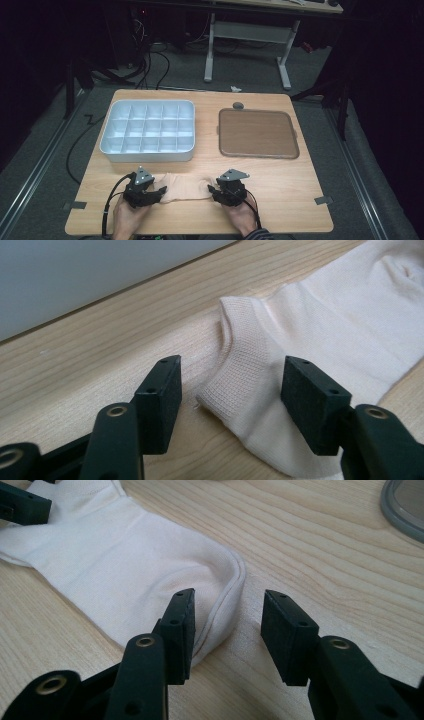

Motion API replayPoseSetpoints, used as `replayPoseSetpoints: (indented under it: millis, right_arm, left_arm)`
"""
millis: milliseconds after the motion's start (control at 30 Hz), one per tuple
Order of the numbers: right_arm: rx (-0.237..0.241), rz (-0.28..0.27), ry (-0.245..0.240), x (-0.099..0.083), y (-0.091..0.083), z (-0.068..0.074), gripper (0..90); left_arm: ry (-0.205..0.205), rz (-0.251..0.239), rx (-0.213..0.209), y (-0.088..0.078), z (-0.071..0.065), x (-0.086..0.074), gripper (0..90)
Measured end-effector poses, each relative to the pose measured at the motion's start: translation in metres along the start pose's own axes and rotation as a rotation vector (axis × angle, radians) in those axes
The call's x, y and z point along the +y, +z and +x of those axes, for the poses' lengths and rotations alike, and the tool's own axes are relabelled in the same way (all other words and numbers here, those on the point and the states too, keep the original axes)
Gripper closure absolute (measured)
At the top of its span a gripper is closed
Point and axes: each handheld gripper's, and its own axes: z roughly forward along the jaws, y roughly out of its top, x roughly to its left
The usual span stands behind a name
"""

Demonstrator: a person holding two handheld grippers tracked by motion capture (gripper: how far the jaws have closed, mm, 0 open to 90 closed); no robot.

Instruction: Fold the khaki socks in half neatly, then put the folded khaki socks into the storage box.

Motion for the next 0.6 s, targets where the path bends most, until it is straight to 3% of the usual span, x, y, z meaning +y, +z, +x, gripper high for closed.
replayPoseSetpoints:
  millis: [333, 600]
  right_arm:
    - [0.031, 0.021, 0.004, -0.0001, 0.0005, -0.0017, 67.4]
    - [0.048, 0.028, -0.015, -0.0003, 0.0001, -0.0014, 76.3]
  left_arm:
    - [0.001, -0.003, -0.001, 0.0003, -0.0004, 0.0005, 47.7]
    - [0.002, -0.007, -0.007, 0.0001, -0.0001, 0.0011, 57.3]
